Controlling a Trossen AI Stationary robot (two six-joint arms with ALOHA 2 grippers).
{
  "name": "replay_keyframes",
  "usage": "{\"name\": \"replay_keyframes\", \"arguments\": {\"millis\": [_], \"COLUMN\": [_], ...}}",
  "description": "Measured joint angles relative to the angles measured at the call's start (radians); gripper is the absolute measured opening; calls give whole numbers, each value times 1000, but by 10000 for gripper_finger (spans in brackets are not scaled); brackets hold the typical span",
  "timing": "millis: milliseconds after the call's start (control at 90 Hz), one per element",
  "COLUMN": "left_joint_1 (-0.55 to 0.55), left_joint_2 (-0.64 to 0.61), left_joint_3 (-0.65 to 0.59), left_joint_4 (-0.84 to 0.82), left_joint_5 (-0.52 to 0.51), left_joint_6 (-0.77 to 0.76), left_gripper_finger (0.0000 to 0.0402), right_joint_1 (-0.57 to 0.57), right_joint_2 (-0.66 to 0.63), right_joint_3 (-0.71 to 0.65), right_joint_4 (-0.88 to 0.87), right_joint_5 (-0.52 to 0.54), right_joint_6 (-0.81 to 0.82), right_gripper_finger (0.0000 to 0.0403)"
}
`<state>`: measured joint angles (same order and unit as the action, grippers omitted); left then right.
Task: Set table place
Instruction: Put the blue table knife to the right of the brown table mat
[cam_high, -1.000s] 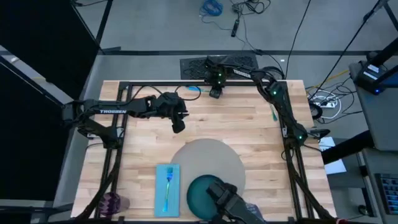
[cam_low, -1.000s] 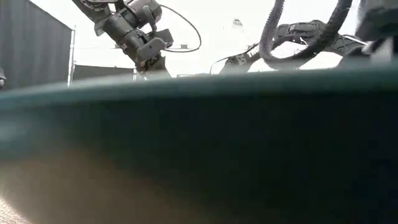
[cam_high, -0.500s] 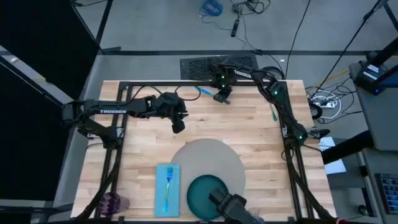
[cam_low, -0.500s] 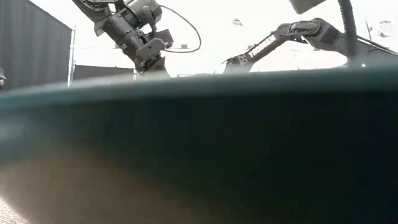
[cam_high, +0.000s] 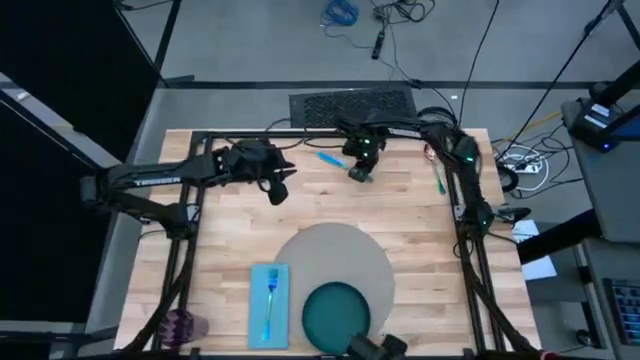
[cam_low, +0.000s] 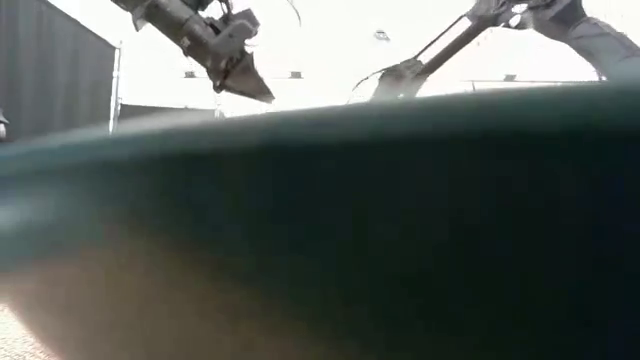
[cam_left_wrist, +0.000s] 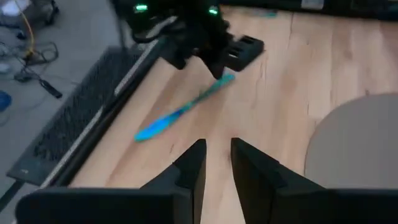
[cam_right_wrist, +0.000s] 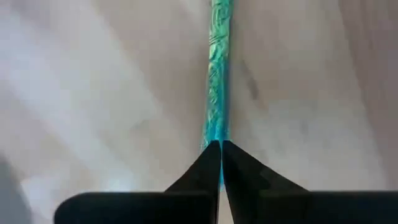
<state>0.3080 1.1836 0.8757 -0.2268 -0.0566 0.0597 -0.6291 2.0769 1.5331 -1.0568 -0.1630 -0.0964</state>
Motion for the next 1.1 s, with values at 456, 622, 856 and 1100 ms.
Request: {"name": "replay_keyframes", "arguments": {"millis": [456,622,856,1100], "left_joint_1": [-1,-1,-1,-1], "left_joint_2": [-63,-63,-63,-63], "left_joint_3": [0,0,0,0], "left_joint_4": [-3,2,0,-1], "left_joint_5": [0,0,0,0], "left_joint_6": [-26,-34,-55,-55], "left_gripper_finger": [61,61,61,61], "right_joint_1": [2,31,36,36], "right_joint_2": [-429,-502,-426,-319], "right_joint_3": [-497,-498,-484,-477], "right_joint_4": [379,630,711,741], "right_joint_5": [11,-8,-139,-151], "right_joint_6": [129,31,19,-58], "right_gripper_finger": [0,0,38,143]}}
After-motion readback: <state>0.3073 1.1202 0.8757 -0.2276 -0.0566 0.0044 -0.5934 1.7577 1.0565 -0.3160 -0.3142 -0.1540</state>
